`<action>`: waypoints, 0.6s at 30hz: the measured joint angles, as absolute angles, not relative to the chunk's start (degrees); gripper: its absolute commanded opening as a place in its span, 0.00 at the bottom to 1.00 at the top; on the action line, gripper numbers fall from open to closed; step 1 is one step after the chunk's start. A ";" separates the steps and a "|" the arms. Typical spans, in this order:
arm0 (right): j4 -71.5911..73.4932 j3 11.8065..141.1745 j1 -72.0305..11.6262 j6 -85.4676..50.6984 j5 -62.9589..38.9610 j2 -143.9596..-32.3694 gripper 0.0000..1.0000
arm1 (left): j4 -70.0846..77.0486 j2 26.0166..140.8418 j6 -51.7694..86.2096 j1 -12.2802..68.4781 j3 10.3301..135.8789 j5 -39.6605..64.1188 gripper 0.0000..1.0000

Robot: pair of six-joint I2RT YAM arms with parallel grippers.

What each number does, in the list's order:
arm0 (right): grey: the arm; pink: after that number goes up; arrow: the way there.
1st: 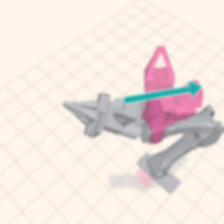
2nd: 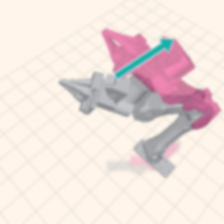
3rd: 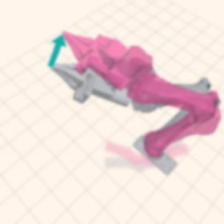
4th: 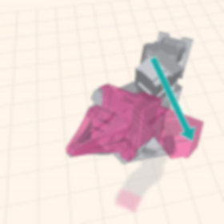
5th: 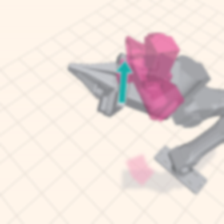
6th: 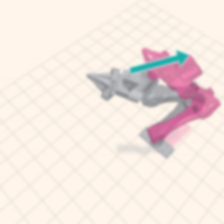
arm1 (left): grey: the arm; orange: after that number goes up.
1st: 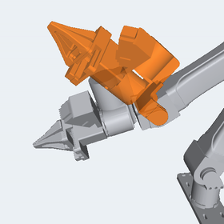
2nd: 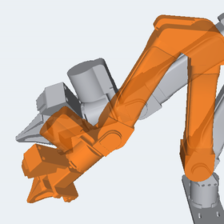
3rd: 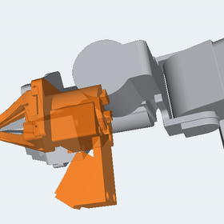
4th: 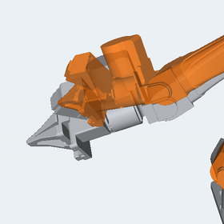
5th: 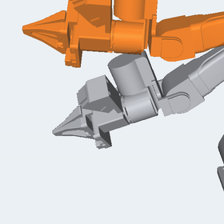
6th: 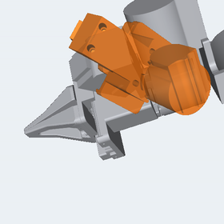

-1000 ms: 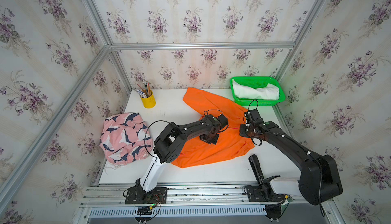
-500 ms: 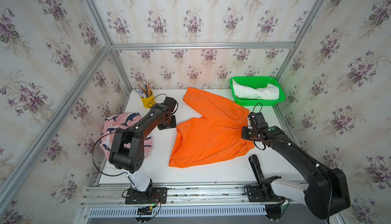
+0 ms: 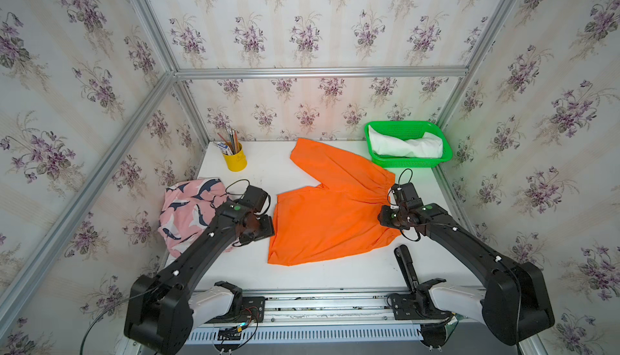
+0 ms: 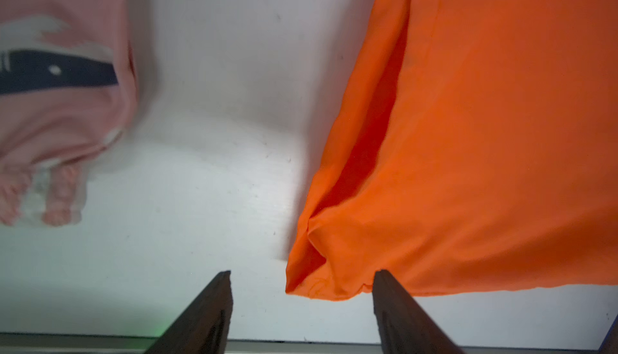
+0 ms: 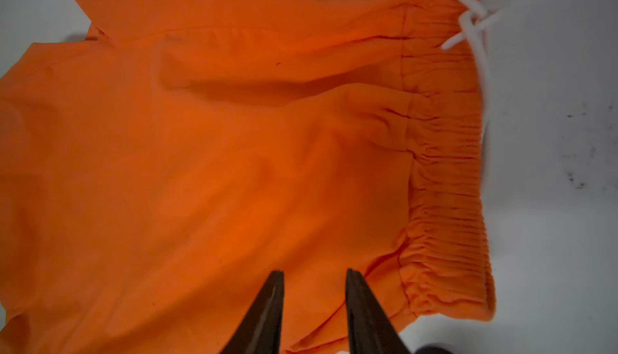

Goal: Roll up the shorts
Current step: Adjust the shorts at the center of the board.

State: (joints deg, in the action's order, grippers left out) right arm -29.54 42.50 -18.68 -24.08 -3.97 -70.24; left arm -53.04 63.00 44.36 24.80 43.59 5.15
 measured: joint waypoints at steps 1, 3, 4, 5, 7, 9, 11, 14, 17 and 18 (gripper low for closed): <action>-29.36 42.52 -18.68 -24.05 -4.16 -70.50 0.36 | -53.10 62.08 46.04 26.70 41.95 5.34 0.75; -29.34 42.59 -18.68 -24.03 -4.54 -70.87 0.36 | -52.58 61.58 49.69 30.39 38.06 5.80 0.74; -29.32 42.65 -18.68 -24.03 -4.62 -70.98 0.36 | -52.23 61.87 51.05 31.73 36.67 6.13 0.73; -29.36 42.74 -18.68 -24.03 -4.82 -71.05 0.36 | -51.66 62.39 52.45 33.12 35.33 6.31 0.72; -29.36 42.94 -18.68 -23.99 -4.99 -71.02 0.36 | -50.30 63.72 54.70 35.00 33.71 6.72 0.69; -29.36 42.92 -18.68 -23.99 -5.06 -70.87 0.40 | -48.86 64.84 56.25 35.92 32.93 6.83 0.71; -29.23 42.57 -18.68 -24.03 -5.15 -70.63 0.41 | -47.31 65.76 57.28 36.29 32.73 6.81 0.69; -28.40 41.39 -18.68 -24.93 -5.13 -70.54 0.41 | -45.28 67.33 57.58 36.40 33.23 6.50 0.65; -26.94 40.05 -18.68 -26.13 -4.91 -71.11 0.41 | -43.31 69.67 57.54 36.40 34.76 5.72 0.64; -26.30 39.70 -18.68 -26.98 -4.78 -71.70 0.41 | -42.59 70.48 57.52 36.42 35.14 5.50 0.64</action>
